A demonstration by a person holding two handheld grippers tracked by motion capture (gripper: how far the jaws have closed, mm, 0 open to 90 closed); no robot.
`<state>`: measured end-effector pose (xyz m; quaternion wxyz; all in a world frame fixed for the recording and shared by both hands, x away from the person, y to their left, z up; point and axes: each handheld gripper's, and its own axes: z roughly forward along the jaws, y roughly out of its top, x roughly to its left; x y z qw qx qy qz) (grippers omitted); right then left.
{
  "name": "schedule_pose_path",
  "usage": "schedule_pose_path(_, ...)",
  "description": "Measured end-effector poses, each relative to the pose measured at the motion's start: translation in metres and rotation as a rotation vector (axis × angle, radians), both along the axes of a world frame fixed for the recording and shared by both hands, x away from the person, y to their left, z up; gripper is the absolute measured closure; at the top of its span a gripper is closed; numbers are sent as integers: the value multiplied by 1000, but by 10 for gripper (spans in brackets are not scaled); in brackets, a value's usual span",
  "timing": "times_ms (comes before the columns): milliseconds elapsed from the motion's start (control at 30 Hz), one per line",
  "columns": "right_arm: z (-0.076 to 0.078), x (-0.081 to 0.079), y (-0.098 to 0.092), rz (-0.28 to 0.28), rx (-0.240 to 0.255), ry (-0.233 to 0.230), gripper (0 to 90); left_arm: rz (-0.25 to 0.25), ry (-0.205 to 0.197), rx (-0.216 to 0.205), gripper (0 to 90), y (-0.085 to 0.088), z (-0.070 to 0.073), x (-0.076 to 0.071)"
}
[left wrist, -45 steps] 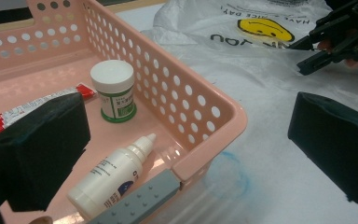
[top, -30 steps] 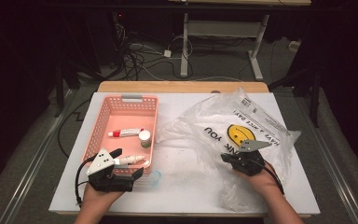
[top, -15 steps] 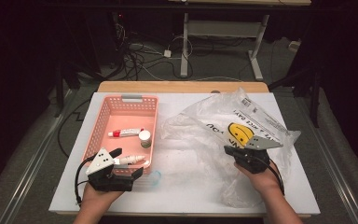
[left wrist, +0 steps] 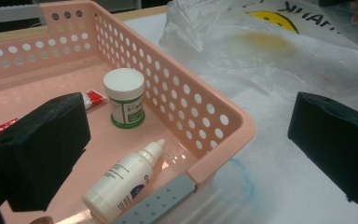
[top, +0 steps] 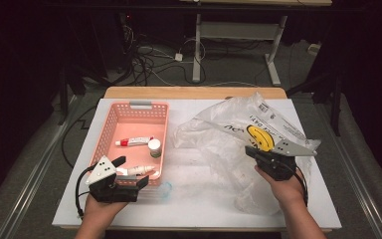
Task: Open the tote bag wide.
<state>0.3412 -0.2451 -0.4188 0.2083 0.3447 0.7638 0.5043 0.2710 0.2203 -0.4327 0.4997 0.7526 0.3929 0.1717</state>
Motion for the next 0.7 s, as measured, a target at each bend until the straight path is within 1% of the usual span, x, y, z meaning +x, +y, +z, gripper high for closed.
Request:
schedule_pose_path(33,2,0,-1,-4,8,-2,900,1,-1,0,0,0,0,0)
schedule_pose_path(67,6,-1,-3,-9,22,-17,900,2,0,1,0,0,0,0)
schedule_pose_path(167,10,-1,-5,-9,29,-26,900,4,0,2,0,1,0,0)
schedule_pose_path(400,24,-2,-12,-25,55,-71,900,9,3,-1,0,2,-1,0)
schedule_pose_path(467,23,-2,-13,-24,48,-73,900,11,8,-7,0,4,-1,1)
schedule_pose_path(500,21,-2,-12,-26,44,-65,900,12,10,-9,0,4,-1,2)
schedule_pose_path(567,18,-1,-12,-18,53,-55,900,25,2,-16,0,6,-1,1)
schedule_pose_path(667,19,-2,-10,-14,50,-61,900,36,-6,-29,0,8,0,1)
schedule_pose_path(700,20,-2,-9,-12,47,-64,900,40,-11,-28,0,9,0,1)
